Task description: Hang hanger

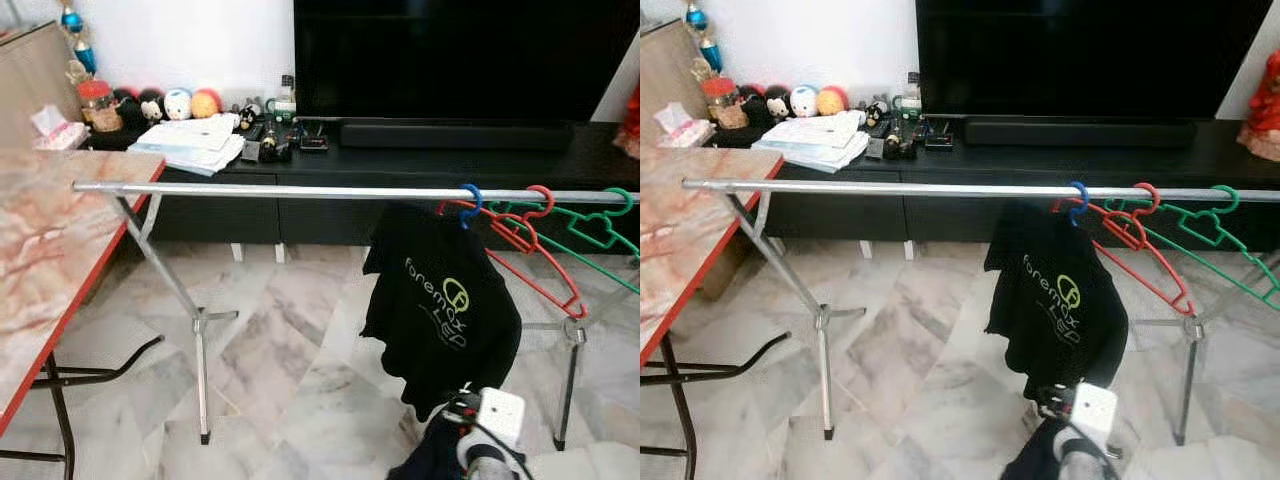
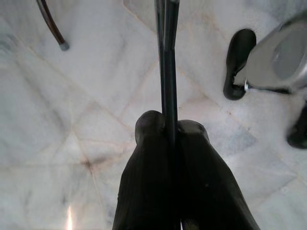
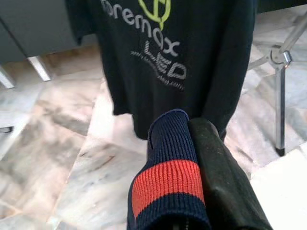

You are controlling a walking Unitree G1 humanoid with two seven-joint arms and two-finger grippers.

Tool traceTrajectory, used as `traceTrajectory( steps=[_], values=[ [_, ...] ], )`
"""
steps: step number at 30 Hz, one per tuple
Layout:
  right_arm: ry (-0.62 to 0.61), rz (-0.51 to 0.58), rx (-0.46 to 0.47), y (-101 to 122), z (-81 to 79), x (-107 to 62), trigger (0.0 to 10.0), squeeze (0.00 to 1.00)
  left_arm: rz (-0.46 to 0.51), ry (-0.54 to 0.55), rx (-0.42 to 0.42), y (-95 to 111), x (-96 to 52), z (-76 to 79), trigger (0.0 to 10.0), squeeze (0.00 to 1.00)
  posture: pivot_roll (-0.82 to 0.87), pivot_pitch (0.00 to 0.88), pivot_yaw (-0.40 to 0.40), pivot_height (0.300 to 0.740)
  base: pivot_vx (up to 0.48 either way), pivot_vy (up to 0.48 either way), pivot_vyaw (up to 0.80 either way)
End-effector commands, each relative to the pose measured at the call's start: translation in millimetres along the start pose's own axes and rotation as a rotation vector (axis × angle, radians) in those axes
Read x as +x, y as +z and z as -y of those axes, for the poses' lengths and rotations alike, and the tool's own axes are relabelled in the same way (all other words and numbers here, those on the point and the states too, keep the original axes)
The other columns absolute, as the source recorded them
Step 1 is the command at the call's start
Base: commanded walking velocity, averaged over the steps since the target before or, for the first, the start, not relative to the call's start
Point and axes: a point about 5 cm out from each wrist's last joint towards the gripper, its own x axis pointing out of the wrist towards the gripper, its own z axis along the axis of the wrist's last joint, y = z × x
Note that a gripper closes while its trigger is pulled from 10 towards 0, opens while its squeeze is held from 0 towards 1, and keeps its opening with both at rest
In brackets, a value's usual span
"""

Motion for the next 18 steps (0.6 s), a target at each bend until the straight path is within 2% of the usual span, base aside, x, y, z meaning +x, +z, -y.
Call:
traceTrajectory(
  steps=[1, 18],
  values=[
    [-0.016, 0.006, -0.011, 0.1, 7.0, -0.1, 10.0, 0.00, -0.013, -0.002, 0.005, -5.1, -0.8, 0.6, 10.0, 0.00, 0.05, 0.066, 0.022, 0.740, -0.270, 0.000, 0.00],
    [-0.013, 0.004, -0.009, -0.3, 5.6, -0.3, 10.0, 0.00, -0.018, -0.006, 0.006, -8.2, -1.3, 1.1, 10.0, 0.00, 0.05, 0.067, 0.023, 0.740, -0.271, 0.000, 0.00]
  ],
)
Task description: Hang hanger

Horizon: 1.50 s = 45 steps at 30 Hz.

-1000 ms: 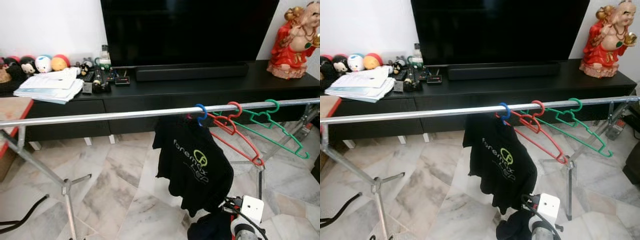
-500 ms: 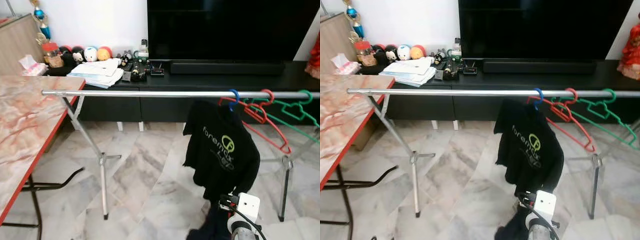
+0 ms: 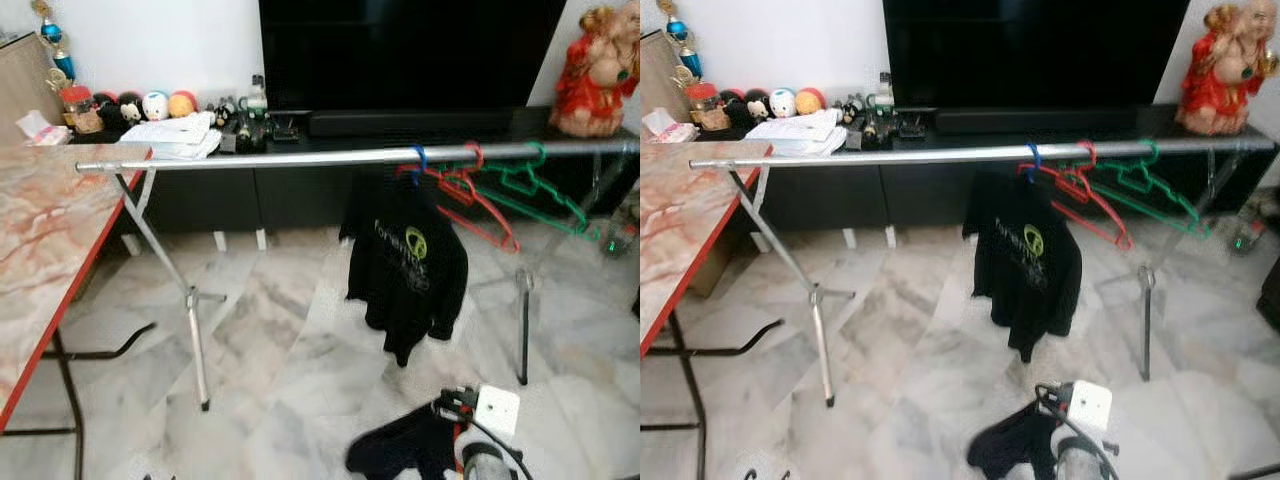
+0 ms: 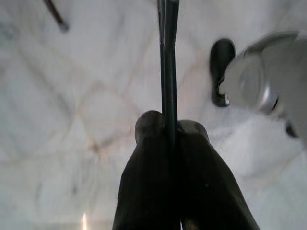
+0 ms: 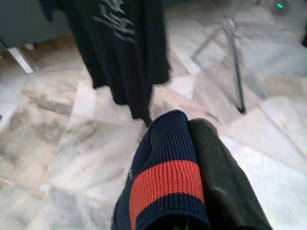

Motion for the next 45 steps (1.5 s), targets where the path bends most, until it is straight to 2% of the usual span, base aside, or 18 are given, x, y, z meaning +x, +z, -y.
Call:
traceTrajectory(
  steps=[1, 19, 45],
  values=[
    [0.001, 0.016, 0.001, 3.4, -1.4, 1.1, 10.0, 0.00, -0.021, 0.010, 0.010, -6.6, -1.5, -4.9, 10.0, 0.00, 0.05, 0.068, 0.023, 0.740, -0.270, 0.000, 0.00],
    [0.013, 0.015, -0.002, 4.6, -4.0, 2.0, 10.0, 0.00, -0.024, 0.009, 0.006, -6.8, -1.1, -2.1, 10.0, 0.00, 0.05, 0.069, 0.019, 0.740, -0.271, 0.000, 0.00],
    [0.036, 0.015, 0.002, 6.4, -9.5, 3.0, 10.0, 0.00, -0.026, 0.014, 0.008, -6.9, -2.0, -8.9, 10.0, 0.00, 0.05, 0.070, 0.021, 0.740, -0.273, 0.000, 0.00]
  ],
)
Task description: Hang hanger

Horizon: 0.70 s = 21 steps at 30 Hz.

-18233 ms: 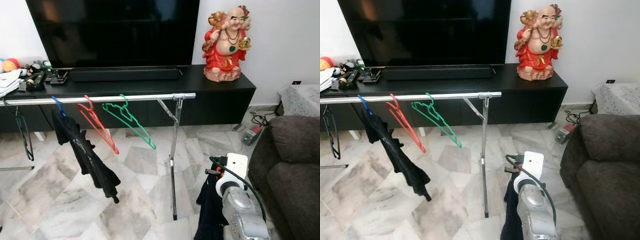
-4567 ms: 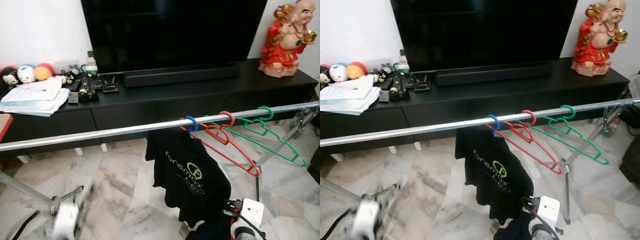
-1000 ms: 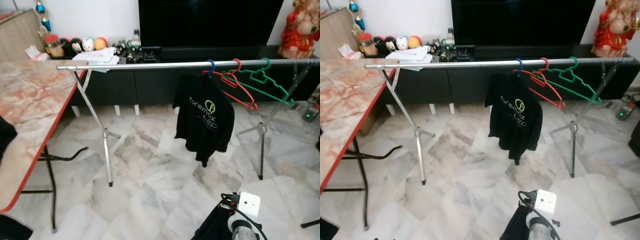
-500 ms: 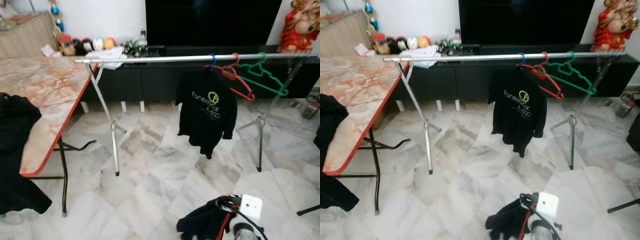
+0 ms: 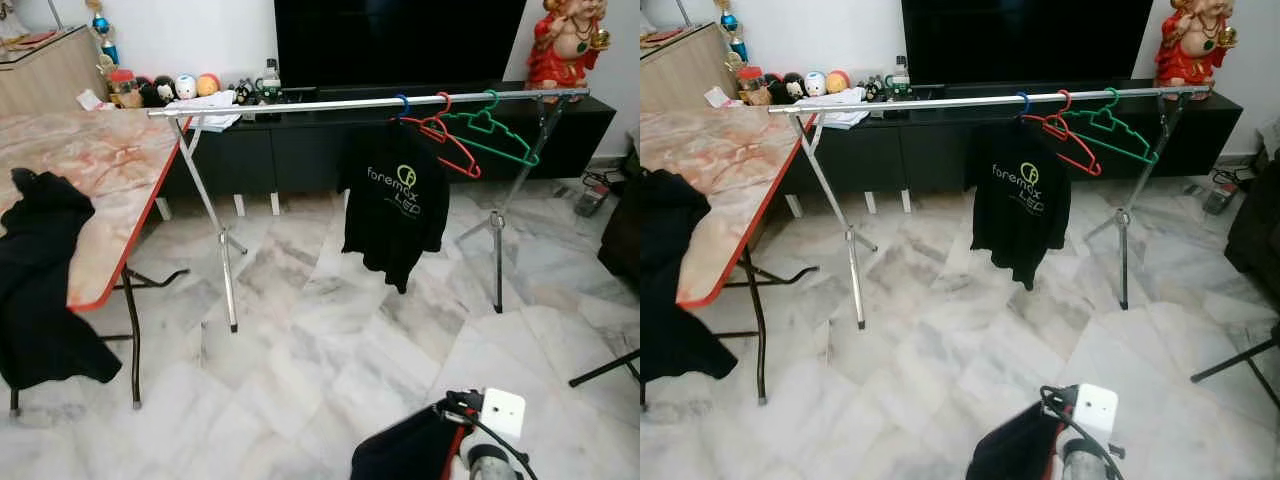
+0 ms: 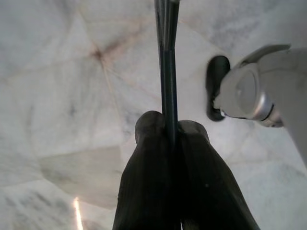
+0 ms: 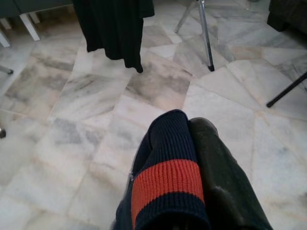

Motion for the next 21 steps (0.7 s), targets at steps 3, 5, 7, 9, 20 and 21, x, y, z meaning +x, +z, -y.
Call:
traceTrajectory(
  steps=[3, 5, 7, 9, 20, 21],
  values=[
    [0.020, 0.011, -0.002, 3, -5.8, 1.0, 10.0, 0.00, -0.027, 0.011, 0.009, -8, -1.8, -5.3, 10.0, 0.00, 0.05, 0.070, 0.021, 0.740, -0.090, 0.000, 0.00],
    [0.027, 0.018, 0.000, 6, -7.4, 2.4, 10.0, 0.00, -0.028, 0.013, 0.014, -8, -1.7, -5.1, 10.0, 0.00, 0.05, 0.073, 0.022, 0.740, 0.000, 0.000, 0.00],
    [0.035, 0.024, 0.002, 9, -9.4, 3.9, 10.0, 0.00, -0.027, 0.013, 0.014, -7, -1.6, -5.0, 10.0, 0.00, 0.05, 0.072, 0.023, 0.740, 0.000, 0.000, 0.00],
    [0.046, 0.036, 0.006, 14, -12.6, 6.6, 10.0, 0.00, -0.024, 0.015, 0.014, -7, -1.5, -4.8, 10.0, 0.00, 0.05, 0.072, 0.024, 0.740, 0.000, 0.000, 0.00],
    [0.076, 0.076, 0.013, 31, -20.2, 15.0, 10.0, 0.00, 0.003, 0.015, 0.010, 0, -0.1, -0.6, 10.0, 0.00, 0.06, 0.068, 0.022, 0.740, 0.000, 0.000, 0.00],
    [0.073, 0.073, 0.022, 32, -19.5, 15.7, 10.0, 0.00, 0.027, 0.020, 0.017, 5, 0.4, -1.5, 10.0, 0.00, 0.06, 0.065, 0.022, 0.740, 0.000, 0.000, 0.00]
  ],
)
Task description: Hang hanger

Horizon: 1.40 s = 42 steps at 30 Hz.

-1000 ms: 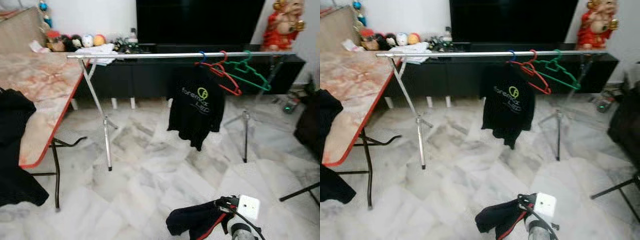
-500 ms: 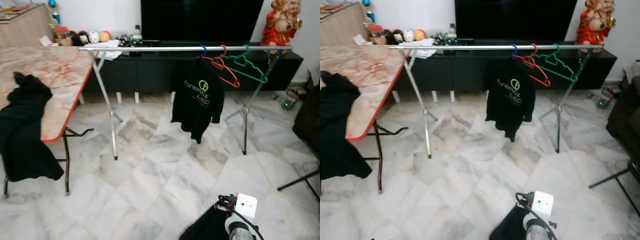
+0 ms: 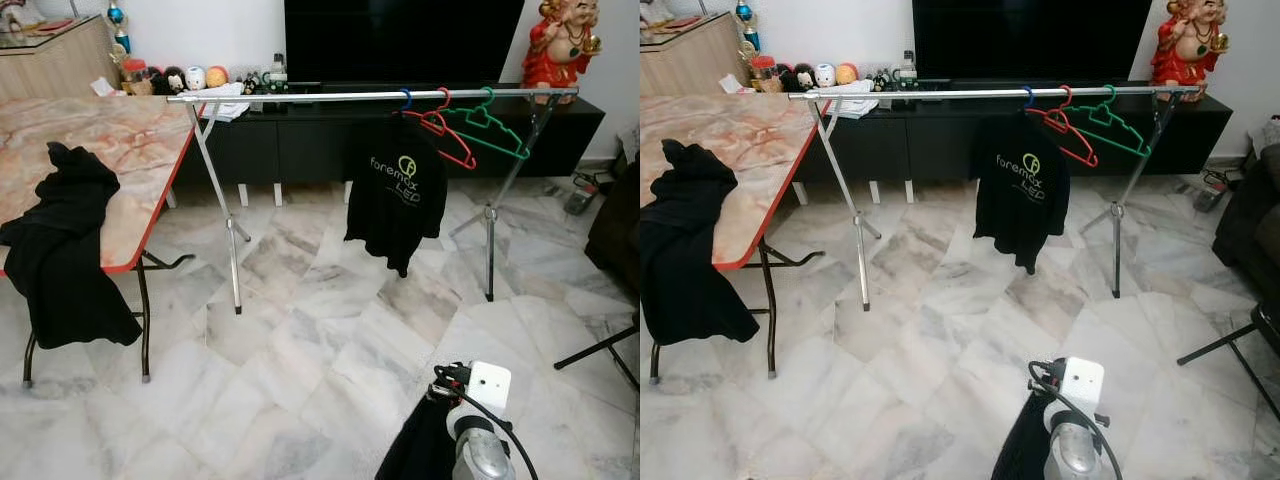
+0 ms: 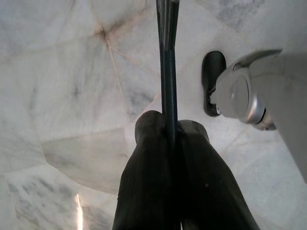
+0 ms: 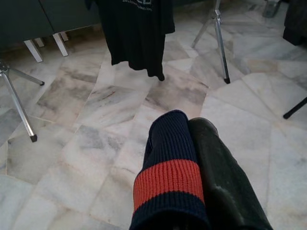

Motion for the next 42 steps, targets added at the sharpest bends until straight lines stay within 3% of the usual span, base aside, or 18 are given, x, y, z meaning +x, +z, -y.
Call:
traceTrajectory(
  steps=[1, 4, 8, 9, 10, 13, 14, 17, 18, 22, 25, 27, 28, 30, 33, 42],
  values=[
    [0.007, 0.008, 0.000, 5, -0.2, 2.9, 10.0, 0.00, 0.044, 0.021, 0.028, 8, 0.2, -4.6, 10.0, 0.00, 0.06, 0.065, 0.024, 0.740, 0.000, 0.000, 0.00],
    [0.018, 0.014, -0.009, 8, -1.4, 5.1, 10.0, 0.00, 0.121, 0.039, 0.041, 24, 0.9, -7.3, 10.0, 0.00, 0.06, 0.063, 0.023, 0.740, 0.000, 0.000, 0.00],
    [0.037, 0.048, 0.002, 21, -6.3, 11.4, 10.0, 0.00, 0.281, 0.052, 0.100, 61, 0.6, -9.0, 10.0, 0.00, 0.06, 0.060, 0.021, 0.740, 0.000, 0.000, 0.00],
    [0.055, 0.065, -0.001, 28, -10.4, 14.8, 10.0, 0.00, 0.363, 0.035, 0.146, 82, -1.0, -7.4, 10.0, 0.00, 0.06, 0.057, 0.021, 0.740, 0.000, 0.000, 0.00],
    [0.055, 0.065, -0.001, 28, -10.4, 14.8, 10.0, 0.00, 0.363, 0.035, 0.146, 82, -1.0, -7.4, 10.0, 0.00, 0.06, 0.057, 0.021, 0.740, 0.000, 0.000, 0.00],
    [0.071, 0.080, -0.005, 39, -15.7, 20.5, 10.0, 0.00, 0.515, -0.082, 0.308, 118, -7.1, 6.7, 10.0, 0.00, 0.06, 0.053, 0.020, 0.740, 0.000, 0.000, 0.00],
    [0.096, 0.081, -0.026, 43, -20.1, 22.5, 10.0, 0.00, 0.588, -0.146, 0.433, 135, -12.5, 16.0, 10.0, 0.00, 0.07, 0.047, 0.022, 0.740, 0.000, 0.000, 0.00],
    [0.124, 0.071, -0.074, 46, -26.4, 24.6, 10.0, 0.00, 0.648, -0.214, 0.519, 152, -18.7, 26.8, 10.0, 0.00, 0.07, 0.041, 0.020, 0.740, 0.000, 0.000, 0.00],
    [0.147, 0.071, -0.083, 50, -30.9, 26.0, 10.0, 0.00, 0.668, -0.265, 0.598, 162, -23.5, 31.5, 10.0, 0.00, 0.07, 0.038, 0.017, 0.740, 0.000, 0.000, 0.00],
    [0.173, 0.075, -0.102, 57, -37.0, 29.3, 10.0, 0.00, 0.716, -0.338, 0.720, 183, -37.3, 37.3, 10.0, 0.00, 0.08, 0.029, 0.016, 0.740, 0.000, 0.000, 0.00],
    [0.177, 0.052, -0.128, 61, -39.4, 32.4, 10.0, 0.00, 0.731, -0.430, 0.770, 193, -50.5, 48.2, 10.0, 0.00, 0.07, 0.028, 0.016, 0.740, 0.000, 0.000, 0.00],
    [0.192, 0.048, -0.134, 65, -43.4, 34.3, 10.0, 0.00, 0.690, -0.542, 0.832, 195, -60.4, 60.2, 10.0, 0.00, 0.07, 0.029, 0.013, 0.740, 0.000, 0.000, 0.00],
    [0.192, 0.048, -0.134, 65, -43.4, 34.3, 10.0, 0.00, 0.690, -0.542, 0.832, 195, -60.4, 60.2, 10.0, 0.00, 0.07, 0.029, 0.013, 0.740, 0.000, 0.000, 0.00],
    [0.205, 0.058, -0.152, 71, -47.9, 36.1, 10.0, 0.00, 0.601, -0.658, 0.920, 191, -70.3, 68.5, 10.0, 0.00, 0.08, 0.034, 0.011, 0.740, 0.000, 0.000, 0.00],
    [0.217, 0.075, -0.151, 79, -52.9, 37.9, 10.0, 0.00, 0.515, -0.733, 0.976, 190, -77.7, 71.4, 10.0, 0.00, 0.08, 0.038, 0.006, 0.740, 0.000, 0.000, 0.00],
    [0.218, 0.079, -0.144, 86, -57.1, 39.9, 10.0, 0.00, 0.424, -0.841, 1.014, 190, -94.0, 76.0, 10.0, 0.00, 0.08, 0.044, 0.003, 0.740, 0.000, 0.000, 0.00]
  ],
)
